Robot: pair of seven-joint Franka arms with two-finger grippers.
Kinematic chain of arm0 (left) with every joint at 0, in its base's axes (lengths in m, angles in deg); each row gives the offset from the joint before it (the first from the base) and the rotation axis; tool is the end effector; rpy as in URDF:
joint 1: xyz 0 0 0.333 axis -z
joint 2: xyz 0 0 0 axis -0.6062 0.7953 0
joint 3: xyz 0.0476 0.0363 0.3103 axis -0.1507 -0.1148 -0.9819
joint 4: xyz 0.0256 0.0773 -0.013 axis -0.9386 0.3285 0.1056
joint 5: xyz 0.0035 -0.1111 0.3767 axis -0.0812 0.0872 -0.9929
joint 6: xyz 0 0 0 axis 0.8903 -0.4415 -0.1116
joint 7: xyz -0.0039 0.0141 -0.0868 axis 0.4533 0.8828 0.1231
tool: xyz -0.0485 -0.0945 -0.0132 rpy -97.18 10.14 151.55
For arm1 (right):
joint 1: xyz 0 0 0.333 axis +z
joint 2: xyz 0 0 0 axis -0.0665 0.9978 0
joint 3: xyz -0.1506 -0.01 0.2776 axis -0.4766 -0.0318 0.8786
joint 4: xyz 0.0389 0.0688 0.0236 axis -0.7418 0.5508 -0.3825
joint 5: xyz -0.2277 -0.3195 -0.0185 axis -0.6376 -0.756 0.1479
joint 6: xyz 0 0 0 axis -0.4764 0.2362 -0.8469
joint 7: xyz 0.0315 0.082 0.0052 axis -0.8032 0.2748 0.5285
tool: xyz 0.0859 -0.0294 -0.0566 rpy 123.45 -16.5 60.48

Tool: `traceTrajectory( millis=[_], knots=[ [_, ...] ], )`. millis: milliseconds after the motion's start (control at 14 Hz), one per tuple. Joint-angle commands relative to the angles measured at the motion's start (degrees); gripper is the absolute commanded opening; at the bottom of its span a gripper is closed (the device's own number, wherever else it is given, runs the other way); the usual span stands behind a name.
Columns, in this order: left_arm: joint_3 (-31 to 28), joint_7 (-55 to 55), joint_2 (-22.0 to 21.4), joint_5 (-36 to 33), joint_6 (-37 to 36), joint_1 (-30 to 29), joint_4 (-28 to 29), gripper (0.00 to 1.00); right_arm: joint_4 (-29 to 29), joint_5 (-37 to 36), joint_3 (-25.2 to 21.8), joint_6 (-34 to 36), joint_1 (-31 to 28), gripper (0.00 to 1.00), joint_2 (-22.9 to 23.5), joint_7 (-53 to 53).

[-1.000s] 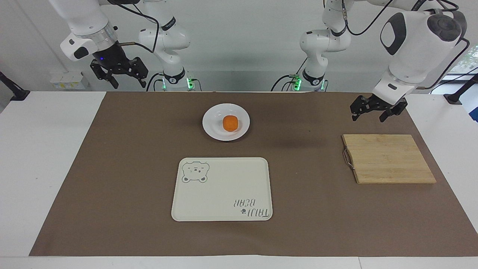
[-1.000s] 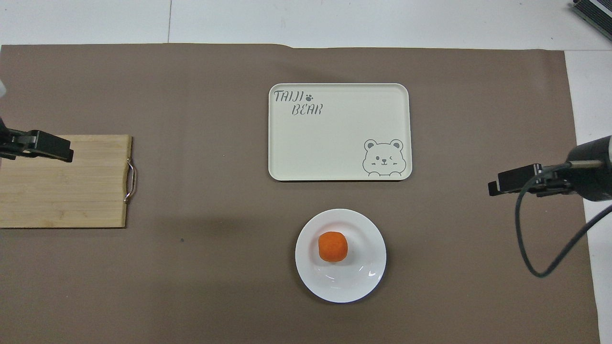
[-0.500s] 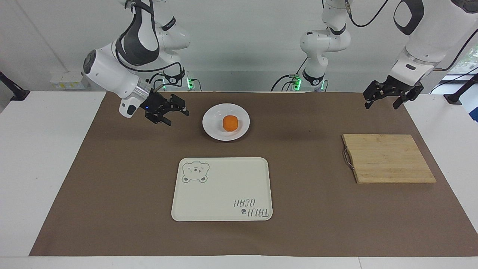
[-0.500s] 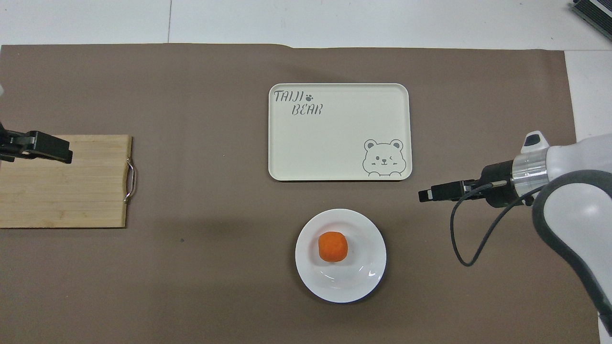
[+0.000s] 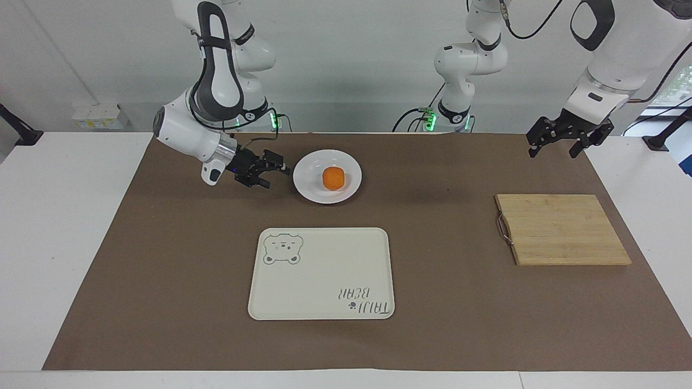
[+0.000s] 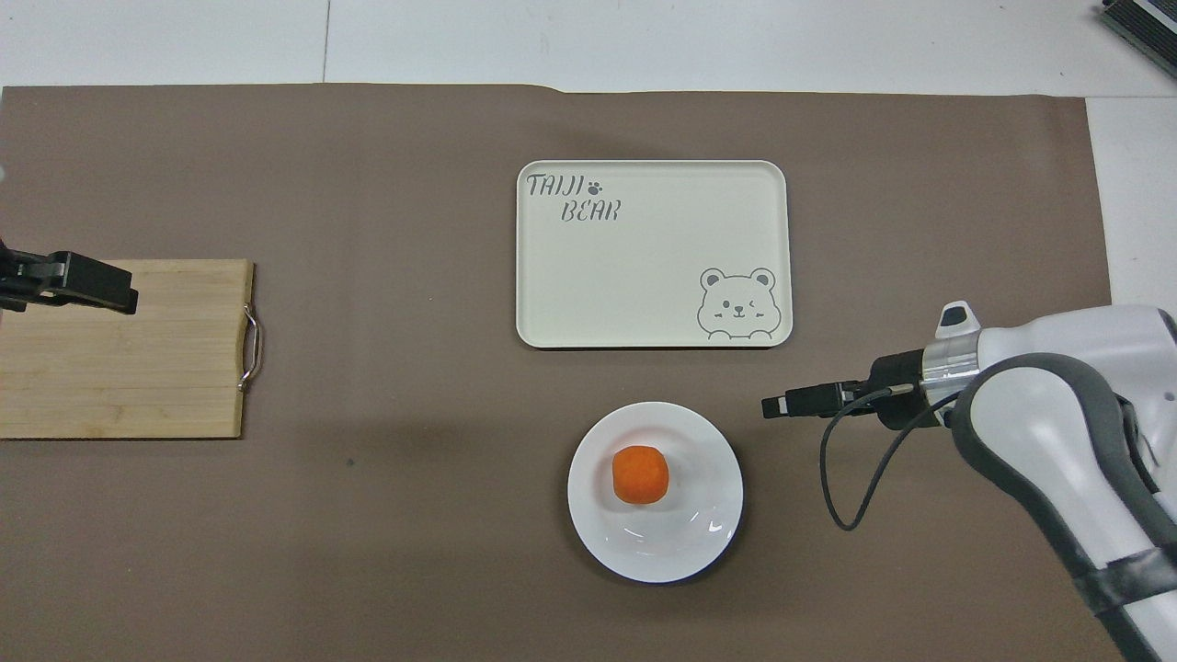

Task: Place orange and plate with both arms
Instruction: 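Reach the right gripper to the rim of the white plate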

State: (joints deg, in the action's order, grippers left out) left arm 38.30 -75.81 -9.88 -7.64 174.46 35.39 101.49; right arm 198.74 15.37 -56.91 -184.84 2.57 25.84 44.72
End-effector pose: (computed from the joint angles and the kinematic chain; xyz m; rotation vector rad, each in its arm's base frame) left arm 0.5580 -0.0228 0.6196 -3.1295 0.1361 0.0296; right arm 0.4704 0.0650 0.3373 -2.3699 -0.0076 0.1042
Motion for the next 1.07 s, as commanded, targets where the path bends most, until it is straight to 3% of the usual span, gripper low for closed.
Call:
traceTrajectory(
  millis=[0, 286, 1000],
  knots=[
    [0.23, 0.55, -0.25, -0.74, -0.66, -0.27, -0.08, 1.00, 4.27, 8.04, -0.16, -1.94, 0.56, 1.00, 1.98, 6.86],
    [0.23, 0.55, -0.25, -0.74, -0.57, -0.27, -0.08, 1.00, 9.03, 18.52, -0.16, -5.62, 3.89, 1.00, 4.71, 15.77],
    [0.23, 0.55, -0.25, -0.74, -0.57, -0.27, -0.08, 1.00, 11.23, 21.69, -0.16, -3.61, 6.01, 1.00, 2.96, 13.31]
  ],
)
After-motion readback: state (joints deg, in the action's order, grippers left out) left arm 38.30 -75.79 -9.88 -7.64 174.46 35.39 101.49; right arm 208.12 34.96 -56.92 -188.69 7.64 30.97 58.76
